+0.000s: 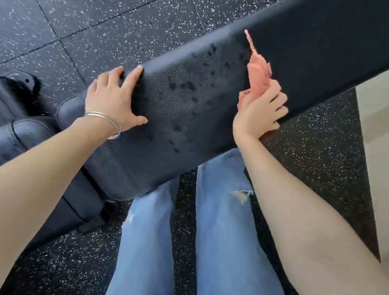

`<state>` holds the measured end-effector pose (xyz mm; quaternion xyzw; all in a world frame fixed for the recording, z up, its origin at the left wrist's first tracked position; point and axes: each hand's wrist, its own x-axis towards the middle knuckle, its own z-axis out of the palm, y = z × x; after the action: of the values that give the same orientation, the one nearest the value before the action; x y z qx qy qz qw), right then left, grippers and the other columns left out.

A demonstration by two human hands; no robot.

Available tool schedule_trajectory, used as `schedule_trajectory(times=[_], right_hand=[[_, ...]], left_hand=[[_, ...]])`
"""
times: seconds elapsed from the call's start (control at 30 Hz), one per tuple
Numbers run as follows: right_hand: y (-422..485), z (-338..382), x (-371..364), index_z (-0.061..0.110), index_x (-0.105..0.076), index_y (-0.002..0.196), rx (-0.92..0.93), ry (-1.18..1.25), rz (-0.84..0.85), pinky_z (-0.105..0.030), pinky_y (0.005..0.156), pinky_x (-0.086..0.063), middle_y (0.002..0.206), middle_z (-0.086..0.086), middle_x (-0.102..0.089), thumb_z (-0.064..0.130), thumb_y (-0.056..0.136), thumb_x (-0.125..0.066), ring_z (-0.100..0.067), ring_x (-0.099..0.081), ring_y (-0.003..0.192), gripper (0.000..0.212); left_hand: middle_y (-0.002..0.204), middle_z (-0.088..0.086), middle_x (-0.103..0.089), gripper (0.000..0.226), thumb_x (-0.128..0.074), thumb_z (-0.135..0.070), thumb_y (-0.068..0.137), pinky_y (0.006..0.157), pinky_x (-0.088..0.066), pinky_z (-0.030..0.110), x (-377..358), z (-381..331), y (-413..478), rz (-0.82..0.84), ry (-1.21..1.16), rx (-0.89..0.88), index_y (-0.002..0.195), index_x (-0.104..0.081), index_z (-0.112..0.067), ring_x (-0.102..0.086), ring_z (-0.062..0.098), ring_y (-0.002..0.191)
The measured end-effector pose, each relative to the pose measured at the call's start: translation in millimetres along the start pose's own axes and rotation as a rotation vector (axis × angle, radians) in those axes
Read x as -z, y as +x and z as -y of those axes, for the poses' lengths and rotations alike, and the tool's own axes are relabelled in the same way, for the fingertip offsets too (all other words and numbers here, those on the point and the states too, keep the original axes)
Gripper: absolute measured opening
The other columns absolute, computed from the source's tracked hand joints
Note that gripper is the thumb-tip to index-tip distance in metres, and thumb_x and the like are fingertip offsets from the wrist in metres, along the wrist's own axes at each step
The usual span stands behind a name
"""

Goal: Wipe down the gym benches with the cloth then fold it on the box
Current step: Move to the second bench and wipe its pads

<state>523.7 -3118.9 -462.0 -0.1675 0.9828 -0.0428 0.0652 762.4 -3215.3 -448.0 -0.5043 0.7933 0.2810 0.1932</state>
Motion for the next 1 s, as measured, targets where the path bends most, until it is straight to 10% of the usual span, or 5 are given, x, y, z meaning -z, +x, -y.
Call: schedule_trajectory(times=[0.3,0.4,0.6,1.0], right_hand=[[-97.3,-5.0,3.1,0.021,-0.059,0.120,0.911,-0.090,0.294,-0.044,0.068,-0.044,0.113,-0.008,-0.059,0.035,0.062,-0.081,-0.034,-0.055,0.095,0.063],[-32.6,0.4,13.2,0.026,-0.050,0.127,0.782,-0.163,0.279,-0.045,0.077,-0.043,0.121,-0.005,-0.051,0.038,0.075,-0.068,-0.032,-0.045,0.107,0.056],[68.8,46.5,5.3,0.025,-0.035,0.136,-0.171,0.006,0.088,-0.051,0.089,-0.043,0.136,-0.008,-0.037,0.036,0.090,-0.054,-0.030,-0.035,0.122,0.051],[-29.1,56.9,3.7,0.021,-0.047,0.130,0.799,-0.103,0.276,-0.046,0.080,-0.040,0.125,-0.008,-0.049,0.030,0.082,-0.063,-0.031,-0.044,0.111,0.052]], left_hand=[[0.155,0.015,-0.018,0.107,-0.078,-0.043,0.068,0.117,-0.017,0.049,-1.9,-0.3,-7.1,-0.012,-0.004,0.002,0.151,-0.011,-0.030,-0.018,0.036,0.141],[0.155,0.014,-0.016,0.108,-0.078,-0.044,0.068,0.117,-0.015,0.048,-2.1,-1.4,-6.6,-0.002,-0.008,0.015,0.150,-0.010,-0.030,-0.016,0.036,0.142],[0.155,0.012,-0.018,0.116,-0.082,-0.049,0.061,0.117,-0.017,0.048,-3.8,4.4,-5.2,-0.003,-0.013,0.006,0.150,-0.010,-0.034,-0.018,0.034,0.142],[0.157,0.009,-0.016,0.117,-0.082,-0.048,0.061,0.115,-0.016,0.052,-8.1,-4.3,-10.3,-0.036,0.029,0.125,0.150,-0.007,-0.034,-0.017,0.034,0.142]])
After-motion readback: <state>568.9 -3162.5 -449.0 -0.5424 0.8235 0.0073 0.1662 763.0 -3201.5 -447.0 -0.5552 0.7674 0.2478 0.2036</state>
